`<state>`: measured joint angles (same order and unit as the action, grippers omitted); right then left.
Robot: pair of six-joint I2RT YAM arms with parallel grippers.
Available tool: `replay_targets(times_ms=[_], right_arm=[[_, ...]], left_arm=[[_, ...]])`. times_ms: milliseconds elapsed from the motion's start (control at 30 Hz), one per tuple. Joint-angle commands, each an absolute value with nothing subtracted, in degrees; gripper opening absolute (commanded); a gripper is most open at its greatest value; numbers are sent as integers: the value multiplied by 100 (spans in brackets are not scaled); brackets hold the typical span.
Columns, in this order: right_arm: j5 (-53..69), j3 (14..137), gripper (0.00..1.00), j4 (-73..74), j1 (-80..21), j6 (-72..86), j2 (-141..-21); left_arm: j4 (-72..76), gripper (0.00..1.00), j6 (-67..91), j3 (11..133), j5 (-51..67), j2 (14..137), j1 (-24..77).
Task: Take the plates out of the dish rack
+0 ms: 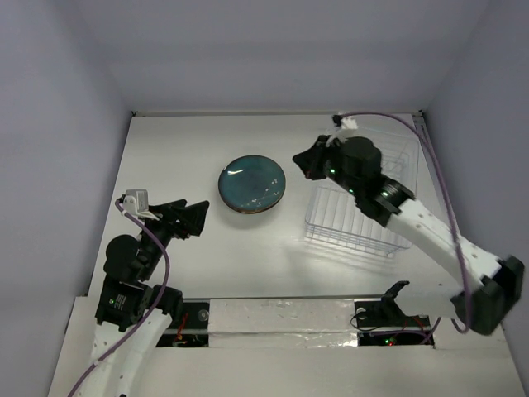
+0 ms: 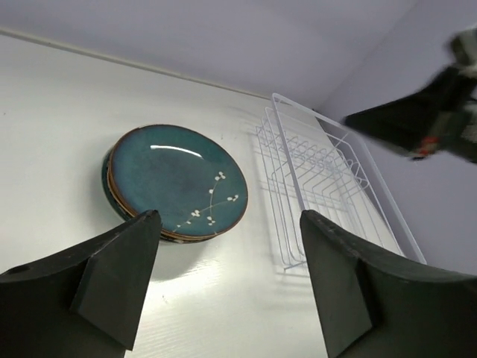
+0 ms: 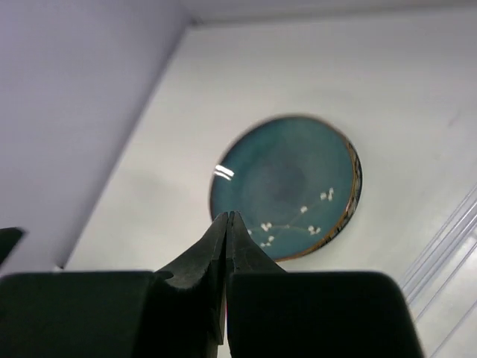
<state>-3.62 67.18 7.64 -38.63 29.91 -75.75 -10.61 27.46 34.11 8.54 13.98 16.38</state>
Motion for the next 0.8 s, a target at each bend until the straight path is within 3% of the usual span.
replay_targets(times_ms=[0,100,167,200,267,333,533,767], right_arm=[[-562,6373,0,308,-3894,2427,-6305],[-825,5767,14,62,-3894,2224,-4873],[-1001,5373,44,62,-3894,2162,-3923],[-1298,5161,68,96,-3894,2145,-3407],[-1755,5003,88,245,-3894,2145,-2992],[-2047,4861,100,482,-3894,2127,-2673],[-2408,4123,98,501,-3894,2293,-1943],[-1987,3884,98,351,-3894,2496,-2250]], left_arm=[[-888,76,2698,3603,721,1301,1608],[-914,79,2690,3638,607,1362,1608],[-958,80,2672,3769,519,1511,1608],[-1010,81,2620,3927,414,1599,1608],[-1020,82,2558,4094,317,1634,1608],[-985,83,2462,4262,264,1661,1608],[-984,85,2276,4728,-148,1854,1608],[-975,89,2329,4509,-158,1828,1608]])
